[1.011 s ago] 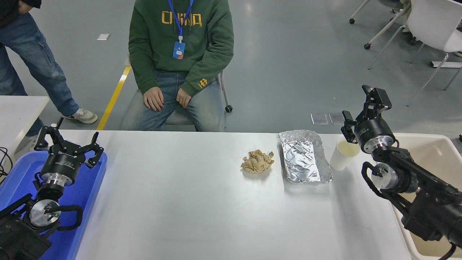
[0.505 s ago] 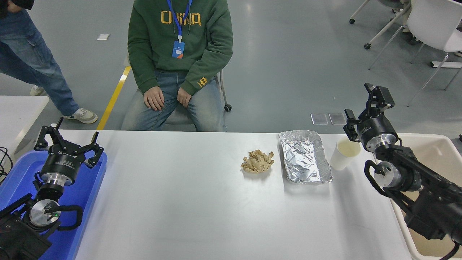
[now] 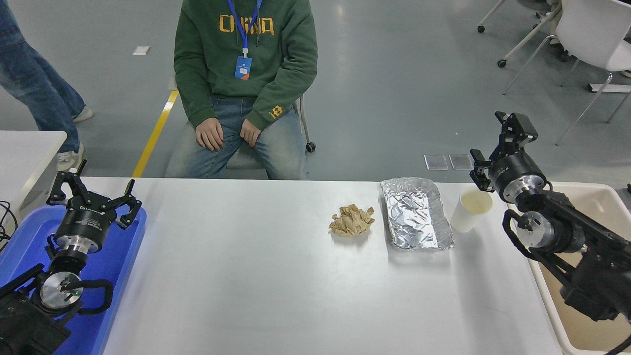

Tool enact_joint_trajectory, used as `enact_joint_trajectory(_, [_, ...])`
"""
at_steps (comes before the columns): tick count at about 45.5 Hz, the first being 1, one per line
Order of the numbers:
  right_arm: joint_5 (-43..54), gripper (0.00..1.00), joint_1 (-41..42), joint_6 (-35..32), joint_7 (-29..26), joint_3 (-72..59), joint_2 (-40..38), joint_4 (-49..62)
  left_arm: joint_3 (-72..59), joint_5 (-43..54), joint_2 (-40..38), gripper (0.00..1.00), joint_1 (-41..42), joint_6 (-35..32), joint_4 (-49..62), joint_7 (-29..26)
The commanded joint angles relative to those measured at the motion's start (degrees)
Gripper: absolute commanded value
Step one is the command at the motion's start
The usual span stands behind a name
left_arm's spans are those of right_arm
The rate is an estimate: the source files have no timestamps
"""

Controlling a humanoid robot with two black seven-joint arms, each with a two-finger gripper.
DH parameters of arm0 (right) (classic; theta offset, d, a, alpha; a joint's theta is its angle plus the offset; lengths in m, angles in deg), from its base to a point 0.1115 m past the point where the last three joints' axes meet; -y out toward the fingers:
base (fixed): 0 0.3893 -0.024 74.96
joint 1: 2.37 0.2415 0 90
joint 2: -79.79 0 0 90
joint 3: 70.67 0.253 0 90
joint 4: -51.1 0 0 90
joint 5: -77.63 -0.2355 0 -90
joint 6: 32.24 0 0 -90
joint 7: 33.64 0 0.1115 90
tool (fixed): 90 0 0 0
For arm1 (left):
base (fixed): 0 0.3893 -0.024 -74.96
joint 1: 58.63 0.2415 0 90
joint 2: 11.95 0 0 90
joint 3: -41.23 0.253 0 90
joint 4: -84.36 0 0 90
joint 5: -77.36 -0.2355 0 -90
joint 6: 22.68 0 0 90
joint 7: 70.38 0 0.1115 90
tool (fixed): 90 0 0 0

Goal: Clean the table surface

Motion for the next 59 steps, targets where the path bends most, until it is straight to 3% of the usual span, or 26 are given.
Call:
enact_joint_trajectory(1, [1.3,1.00,0.0,0.0,-8.3,-2.4,-5.3,-6.4,0.0,0.0,0.0,1.00,0.0,0.0,0.0,0.0])
enact_joint_trajectory(7, [3.7,1.00,0.5,-0.7,-14.1,-3.5,-9.6,-9.8,0.0,0.0,0.0,1.00,0.0,0.0,0.0,0.0])
enact_joint_trajectory(16, [5.8,1.00,2.8,-2.0,-17.0,-10.0,-14.6,-13.6,0.0,0.0,0.0,1.00,0.0,0.0,0.0,0.0])
enact_joint_trajectory(29, [11.6,1.00,10.8,-13.5,-17.6,-25.5,-18.5,-12.5,0.0,0.0,0.0,1.00,0.1,0.0,0.0,0.0])
enact_joint_trajectory(41, [17.9,0.99,17.1,-22.1,-18.9,-34.3,-19.1,-9.8,0.0,0.0,0.0,1.00,0.0,0.0,0.0,0.0])
enact_joint_trajectory(48, [21.4,0.98,20.0,-22.1,-25.2,-36.1,-18.3,-5.2,0.0,0.0,0.0,1.00,0.0,0.0,0.0,0.0])
enact_joint_trajectory(59, [35.0,0.98,21.2,-22.6,-25.2,-37.7,-12.9,4.0,0.0,0.0,0.0,1.00,0.0,0.0,0.0,0.0])
